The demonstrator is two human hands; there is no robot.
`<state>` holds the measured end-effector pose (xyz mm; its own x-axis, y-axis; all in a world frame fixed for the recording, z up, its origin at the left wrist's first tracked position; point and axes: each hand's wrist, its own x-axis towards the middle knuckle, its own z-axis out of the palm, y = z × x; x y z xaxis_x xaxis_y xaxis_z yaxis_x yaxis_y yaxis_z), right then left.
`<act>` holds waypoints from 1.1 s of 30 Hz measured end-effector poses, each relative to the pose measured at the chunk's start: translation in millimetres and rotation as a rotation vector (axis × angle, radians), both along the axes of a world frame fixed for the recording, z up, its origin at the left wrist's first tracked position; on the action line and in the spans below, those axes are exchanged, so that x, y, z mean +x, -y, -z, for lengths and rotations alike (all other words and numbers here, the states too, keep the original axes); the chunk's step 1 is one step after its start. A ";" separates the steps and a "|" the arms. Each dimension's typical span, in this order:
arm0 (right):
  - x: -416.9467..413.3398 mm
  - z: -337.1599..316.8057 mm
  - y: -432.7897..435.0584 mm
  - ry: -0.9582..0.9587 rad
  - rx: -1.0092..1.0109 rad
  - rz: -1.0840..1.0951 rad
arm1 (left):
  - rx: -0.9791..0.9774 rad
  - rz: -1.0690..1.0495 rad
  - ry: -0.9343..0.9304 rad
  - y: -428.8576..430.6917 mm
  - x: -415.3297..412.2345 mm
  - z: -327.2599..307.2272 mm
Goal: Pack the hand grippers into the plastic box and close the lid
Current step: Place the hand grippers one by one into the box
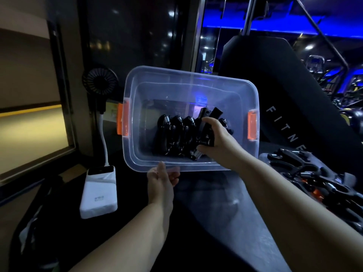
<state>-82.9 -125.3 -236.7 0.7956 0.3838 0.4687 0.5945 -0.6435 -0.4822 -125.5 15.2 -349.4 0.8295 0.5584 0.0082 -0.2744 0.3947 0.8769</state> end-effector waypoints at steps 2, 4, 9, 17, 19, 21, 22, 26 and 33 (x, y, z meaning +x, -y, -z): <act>6.3 -0.4 -13.4 0.006 -0.003 -0.001 | -0.022 0.005 0.008 0.0 0.6 1.1; 14.5 0.3 -27.4 0.008 -0.007 0.007 | -0.033 0.001 0.007 -0.3 1.9 1.8; 32.9 6.5 -59.0 0.007 -0.061 0.002 | -0.105 -0.013 -0.007 1.7 7.4 -0.4; 46.2 17.5 -101.0 -0.051 -0.194 -0.027 | -0.210 0.024 0.031 -2.0 5.1 -3.8; 49.1 20.0 -109.5 -0.058 -0.215 -0.026 | -0.220 0.023 0.031 -3.5 5.6 -2.7; 53.6 22.7 -116.1 -0.076 -0.230 -0.020 | -0.231 0.014 0.038 -4.5 4.8 -1.4; 55.9 23.9 -118.7 -0.087 -0.240 -0.018 | -0.232 0.004 0.044 -4.7 4.5 -0.9; 65.4 28.0 -127.7 -0.113 -0.279 0.000 | -0.208 -0.073 0.068 -7.0 6.5 1.1; 77.8 35.8 -145.3 -0.086 -0.359 0.019 | -0.206 -0.064 0.089 -6.9 8.7 6.6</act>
